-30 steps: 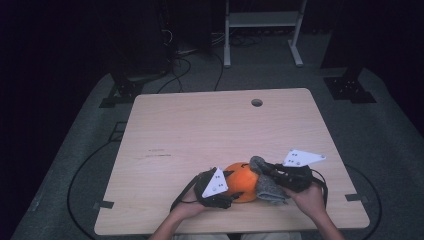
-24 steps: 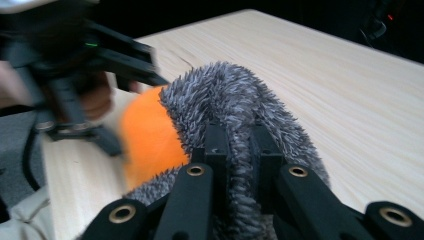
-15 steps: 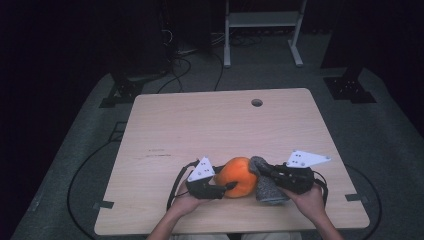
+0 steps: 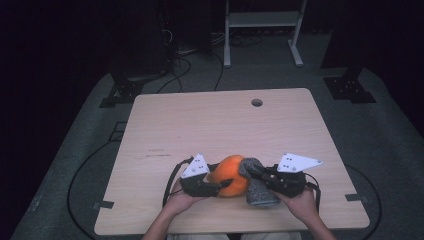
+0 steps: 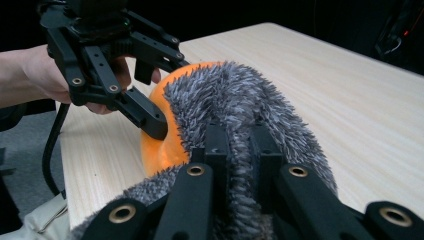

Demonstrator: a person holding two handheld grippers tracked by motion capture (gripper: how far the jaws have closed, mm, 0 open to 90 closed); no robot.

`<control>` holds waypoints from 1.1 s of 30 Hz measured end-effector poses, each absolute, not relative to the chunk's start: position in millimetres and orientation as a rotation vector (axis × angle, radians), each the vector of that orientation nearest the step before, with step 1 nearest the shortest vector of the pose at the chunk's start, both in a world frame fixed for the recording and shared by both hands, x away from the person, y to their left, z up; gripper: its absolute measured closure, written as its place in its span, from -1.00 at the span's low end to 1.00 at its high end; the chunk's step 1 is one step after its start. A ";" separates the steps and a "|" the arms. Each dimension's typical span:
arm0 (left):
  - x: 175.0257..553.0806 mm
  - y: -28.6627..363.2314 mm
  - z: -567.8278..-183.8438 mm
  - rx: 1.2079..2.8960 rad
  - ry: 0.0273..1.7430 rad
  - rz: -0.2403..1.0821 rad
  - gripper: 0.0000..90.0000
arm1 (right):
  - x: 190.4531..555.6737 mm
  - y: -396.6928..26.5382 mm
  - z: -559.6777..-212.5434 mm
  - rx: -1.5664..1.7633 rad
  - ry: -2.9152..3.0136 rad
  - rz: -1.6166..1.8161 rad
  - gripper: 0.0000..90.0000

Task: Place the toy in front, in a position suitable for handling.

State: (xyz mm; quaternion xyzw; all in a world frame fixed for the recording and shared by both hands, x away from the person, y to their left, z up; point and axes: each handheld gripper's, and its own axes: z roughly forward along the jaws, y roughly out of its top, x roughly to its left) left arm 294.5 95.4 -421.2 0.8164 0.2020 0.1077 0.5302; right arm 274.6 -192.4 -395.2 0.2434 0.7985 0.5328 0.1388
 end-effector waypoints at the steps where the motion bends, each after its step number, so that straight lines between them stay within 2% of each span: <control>1: 294.5 94.7 -422.6 1.960 0.479 0.251 -0.11 | 276.2 -193.5 -397.8 0.716 2.316 1.533 0.80; 3: 294.4 93.8 -425.1 1.985 0.456 0.243 -0.18 | 278.8 -194.3 -404.3 0.741 2.337 1.511 0.80; 6: 298.6 93.4 -427.4 2.002 0.462 0.246 -0.52 | 280.7 -194.4 -407.2 0.747 2.352 1.486 0.80; 8: 300.4 93.5 -428.3 2.004 0.467 0.231 -0.68 | 279.3 -192.4 -405.3 0.742 2.352 1.469 0.80; 12: 303.2 97.3 -429.7 2.006 0.454 0.212 -0.80 | 278.1 -189.8 -405.5 0.723 2.360 1.447 0.80; 13: 303.4 97.6 -430.3 2.007 0.446 0.210 -0.77 | 279.2 -190.3 -406.1 0.721 2.358 1.447 0.80; 17: 297.6 91.3 -430.8 2.009 0.411 0.288 -0.37 | 279.5 -191.2 -405.2 0.750 2.348 1.441 0.80; 19: 295.9 86.6 -431.1 2.023 0.400 0.302 -0.26 | 274.1 -189.7 -398.6 0.720 2.330 1.473 0.80; 24: 294.6 82.2 -431.2 2.016 0.421 0.326 -0.23 | 264.2 -175.1 -393.7 0.593 2.333 1.459 0.80; 29: 299.3 86.4 -432.8 1.968 0.458 0.290 -0.23 | 279.4 -196.9 -408.6 0.729 2.330 1.402 0.80; 33: 295.9 82.2 -433.5 1.990 0.420 0.321 -0.22 | 277.8 -202.1 -402.0 0.748 2.296 1.465 0.80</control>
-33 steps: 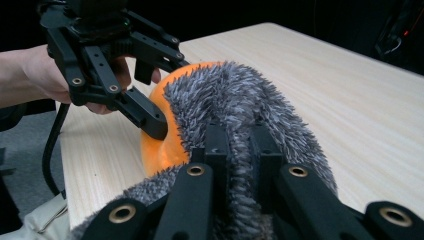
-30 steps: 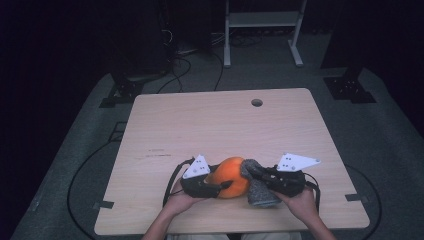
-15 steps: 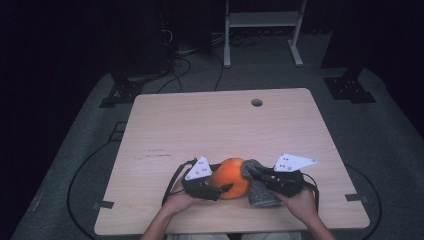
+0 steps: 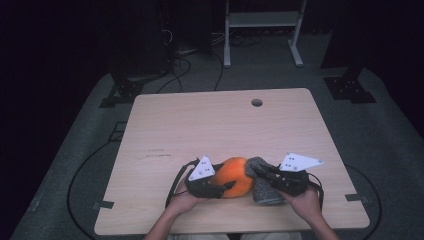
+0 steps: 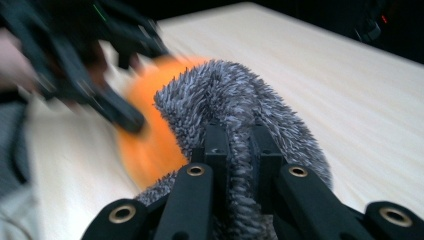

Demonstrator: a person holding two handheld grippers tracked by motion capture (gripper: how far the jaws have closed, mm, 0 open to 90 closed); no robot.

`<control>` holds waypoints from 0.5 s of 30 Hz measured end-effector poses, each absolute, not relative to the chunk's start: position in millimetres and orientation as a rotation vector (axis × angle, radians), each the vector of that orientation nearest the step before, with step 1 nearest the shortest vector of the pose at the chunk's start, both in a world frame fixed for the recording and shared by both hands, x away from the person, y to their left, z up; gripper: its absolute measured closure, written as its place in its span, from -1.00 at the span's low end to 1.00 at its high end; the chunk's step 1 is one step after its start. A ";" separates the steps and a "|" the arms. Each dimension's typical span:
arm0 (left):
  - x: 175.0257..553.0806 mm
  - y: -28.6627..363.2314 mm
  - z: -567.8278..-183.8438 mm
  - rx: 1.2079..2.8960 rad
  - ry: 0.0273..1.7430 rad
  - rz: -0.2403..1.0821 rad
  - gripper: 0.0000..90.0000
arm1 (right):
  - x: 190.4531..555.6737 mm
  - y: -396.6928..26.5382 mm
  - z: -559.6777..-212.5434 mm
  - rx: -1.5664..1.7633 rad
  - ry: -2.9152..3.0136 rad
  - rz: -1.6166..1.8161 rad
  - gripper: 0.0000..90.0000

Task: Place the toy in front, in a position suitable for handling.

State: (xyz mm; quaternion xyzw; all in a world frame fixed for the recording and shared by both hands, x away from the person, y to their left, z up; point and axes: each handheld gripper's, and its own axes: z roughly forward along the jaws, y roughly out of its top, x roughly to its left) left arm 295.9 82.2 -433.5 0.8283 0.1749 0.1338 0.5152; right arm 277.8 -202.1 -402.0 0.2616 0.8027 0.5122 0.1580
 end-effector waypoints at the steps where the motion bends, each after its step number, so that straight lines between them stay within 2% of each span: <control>1: 295.3 81.0 -433.9 1.994 0.412 0.324 -0.21 | 275.8 -199.2 -398.4 0.718 2.289 1.500 0.80; 5: 294.2 82.8 -433.0 1.991 0.395 0.326 -0.21 | 276.6 -190.2 -401.5 0.684 2.307 1.468 0.80; 10: 294.3 84.4 -430.0 1.967 0.408 0.328 -0.19 | 287.4 -208.1 -410.4 0.831 2.304 1.378 0.80; 15: 290.1 75.5 -427.5 1.993 0.372 0.362 -0.18 | 274.1 -198.9 -387.6 0.724 2.264 1.509 0.80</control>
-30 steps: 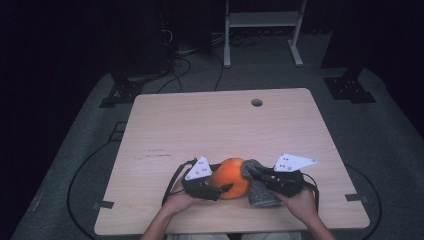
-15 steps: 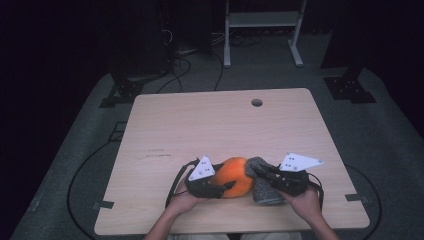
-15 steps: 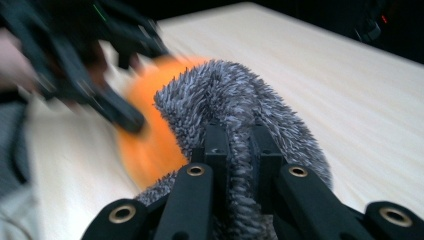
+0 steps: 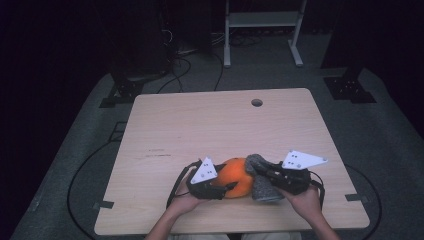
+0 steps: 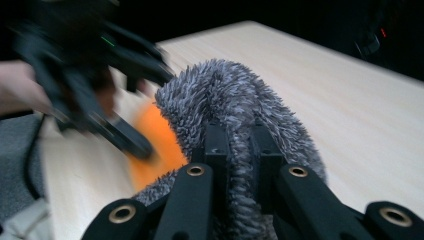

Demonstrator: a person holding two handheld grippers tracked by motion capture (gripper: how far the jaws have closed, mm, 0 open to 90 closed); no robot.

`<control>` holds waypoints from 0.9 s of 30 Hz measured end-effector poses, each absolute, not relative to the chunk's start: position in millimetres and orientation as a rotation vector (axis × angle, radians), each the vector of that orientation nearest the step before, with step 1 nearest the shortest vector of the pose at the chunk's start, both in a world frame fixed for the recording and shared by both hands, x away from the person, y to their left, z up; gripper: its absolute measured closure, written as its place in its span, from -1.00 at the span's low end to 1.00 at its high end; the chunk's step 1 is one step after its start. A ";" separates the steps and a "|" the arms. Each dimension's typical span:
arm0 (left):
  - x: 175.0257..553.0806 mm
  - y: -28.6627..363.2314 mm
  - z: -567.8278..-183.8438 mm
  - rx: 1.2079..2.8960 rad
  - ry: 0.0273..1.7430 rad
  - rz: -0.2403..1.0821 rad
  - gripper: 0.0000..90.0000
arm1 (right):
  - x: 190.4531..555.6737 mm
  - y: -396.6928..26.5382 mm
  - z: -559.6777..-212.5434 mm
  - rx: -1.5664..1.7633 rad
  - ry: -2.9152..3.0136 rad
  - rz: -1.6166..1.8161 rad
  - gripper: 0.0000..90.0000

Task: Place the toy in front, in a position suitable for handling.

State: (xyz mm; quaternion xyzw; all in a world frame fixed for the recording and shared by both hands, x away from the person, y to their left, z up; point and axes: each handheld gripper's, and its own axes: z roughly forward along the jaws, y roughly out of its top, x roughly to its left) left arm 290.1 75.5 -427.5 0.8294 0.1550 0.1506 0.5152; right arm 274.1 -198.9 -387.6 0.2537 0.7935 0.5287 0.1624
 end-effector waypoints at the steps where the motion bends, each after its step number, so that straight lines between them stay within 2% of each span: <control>1: 288.6 74.3 -426.5 1.991 0.362 0.363 -0.17 | 271.5 -193.9 -384.1 0.688 2.264 1.502 0.80; 4: 285.2 75.4 -421.0 1.977 0.353 0.364 -0.16 | 271.6 -189.3 -387.6 0.669 2.275 1.484 0.80; 9: 285.5 82.2 -416.3 1.989 0.369 0.377 -0.14 | 286.0 -206.3 -405.2 0.838 2.309 1.440 0.80; 14: 286.7 74.0 -420.8 2.008 0.368 0.367 -0.14 | 273.0 -190.5 -386.7 0.708 2.287 1.481 0.80; 15: 286.7 72.4 -420.8 2.016 0.362 0.366 -0.16 | 271.6 -185.1 -387.3 0.689 2.298 1.447 0.80; 18: 289.3 76.0 -422.9 2.007 0.355 0.330 -0.48 | 277.6 -184.3 -398.4 0.705 2.333 1.441 0.80; 22: 297.3 90.3 -423.2 1.981 0.395 0.292 -0.77 | 279.6 -194.1 -402.6 0.743 2.332 1.430 0.80; 25: 304.8 95.0 -432.2 2.022 0.412 0.213 -0.80 | 281.8 -197.8 -405.3 0.761 2.338 1.437 0.80; 27: 306.0 93.8 -437.0 2.054 0.396 0.215 -0.75 | 284.2 -199.6 -406.8 0.773 2.336 1.435 0.80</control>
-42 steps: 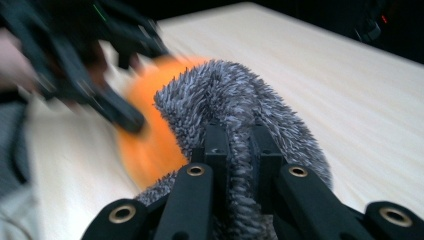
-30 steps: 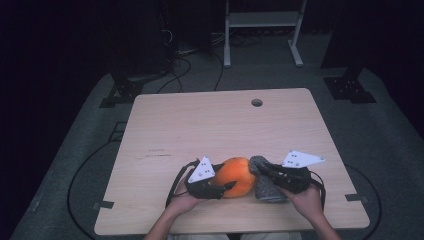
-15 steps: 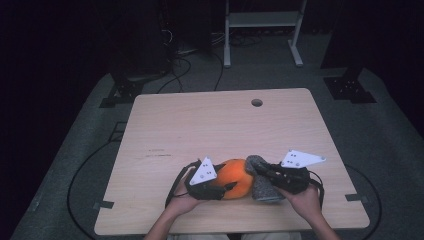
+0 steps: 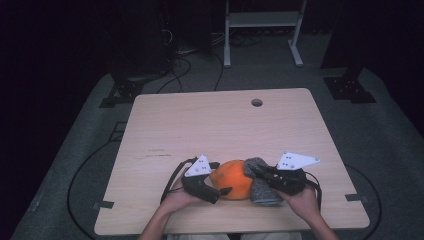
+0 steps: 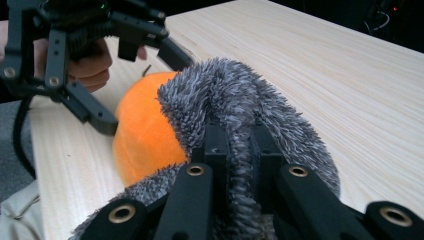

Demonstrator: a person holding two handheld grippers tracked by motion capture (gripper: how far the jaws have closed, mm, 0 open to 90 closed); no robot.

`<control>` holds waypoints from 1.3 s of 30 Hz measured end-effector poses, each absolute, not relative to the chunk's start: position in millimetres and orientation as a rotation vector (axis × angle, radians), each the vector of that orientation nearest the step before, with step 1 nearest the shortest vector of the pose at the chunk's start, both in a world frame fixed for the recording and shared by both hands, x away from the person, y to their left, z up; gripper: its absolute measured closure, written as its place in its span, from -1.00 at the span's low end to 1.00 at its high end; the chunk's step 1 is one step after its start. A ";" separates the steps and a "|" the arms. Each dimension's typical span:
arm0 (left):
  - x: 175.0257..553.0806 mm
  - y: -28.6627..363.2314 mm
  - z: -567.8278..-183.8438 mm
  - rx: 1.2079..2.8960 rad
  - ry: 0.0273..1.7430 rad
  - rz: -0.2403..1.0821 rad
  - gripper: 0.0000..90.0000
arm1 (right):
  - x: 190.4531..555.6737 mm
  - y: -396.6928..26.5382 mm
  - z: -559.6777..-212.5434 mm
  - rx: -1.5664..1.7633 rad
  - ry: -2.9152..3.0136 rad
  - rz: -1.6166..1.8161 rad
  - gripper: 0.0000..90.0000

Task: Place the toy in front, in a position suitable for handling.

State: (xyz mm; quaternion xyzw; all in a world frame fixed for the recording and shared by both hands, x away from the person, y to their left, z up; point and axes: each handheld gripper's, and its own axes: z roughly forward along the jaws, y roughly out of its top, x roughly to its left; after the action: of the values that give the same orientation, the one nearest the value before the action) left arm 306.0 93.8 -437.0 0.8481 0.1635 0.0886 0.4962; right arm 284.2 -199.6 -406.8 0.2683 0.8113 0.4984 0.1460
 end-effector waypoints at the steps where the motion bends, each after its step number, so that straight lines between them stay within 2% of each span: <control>1: 305.8 93.2 -438.4 2.053 0.388 0.218 -0.69 | 286.4 -201.9 -408.6 0.786 2.337 1.430 0.80; 6: 299.7 86.2 -438.3 2.051 0.362 0.300 -0.37 | 297.2 -222.0 -417.6 0.926 2.335 1.377 0.80; 11: 296.4 84.4 -431.0 2.043 0.357 0.345 -0.17 | 284.1 -220.0 -394.2 0.846 2.282 1.454 0.80; 14: 295.3 83.3 -428.5 2.053 0.345 0.348 -0.14 | 275.1 -201.3 -384.4 0.736 2.306 1.421 0.80; 17: 294.2 86.4 -427.9 2.057 0.347 0.352 -0.11 | 277.0 -190.7 -394.2 0.719 2.345 1.364 0.80; 21: 295.1 86.8 -426.8 2.038 0.361 0.342 -0.09 | 289.9 -206.6 -409.5 0.838 2.346 1.328 0.80; 24: 296.0 86.4 -426.3 2.031 0.365 0.339 -0.10 | 283.1 -211.1 -401.2 0.831 2.310 1.357 0.80; 26: 297.8 86.0 -427.5 2.027 0.371 0.327 -0.20 | 277.9 -204.5 -394.1 0.767 2.313 1.384 0.80; 30: 307.0 84.3 -434.8 2.046 0.447 0.284 -0.80 | 280.7 -191.7 -405.5 0.724 2.364 1.289 0.80; 32: 311.1 83.5 -440.0 2.047 0.470 0.216 -0.82 | 282.2 -194.2 -406.1 0.743 2.371 1.282 0.80; 35: 306.0 80.6 -442.1 2.031 0.427 0.258 -0.49 | 275.0 -193.1 -395.0 0.729 2.346 1.311 0.80; 39: 297.0 75.7 -438.1 2.036 0.399 0.342 -0.24 | 272.7 -181.1 -392.0 0.687 2.344 1.297 0.80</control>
State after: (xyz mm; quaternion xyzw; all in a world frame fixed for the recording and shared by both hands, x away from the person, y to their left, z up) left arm 297.0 75.7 -438.1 0.8405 0.1647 0.1414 0.4965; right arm 272.7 -181.1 -392.0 0.2439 0.8325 0.4609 0.1870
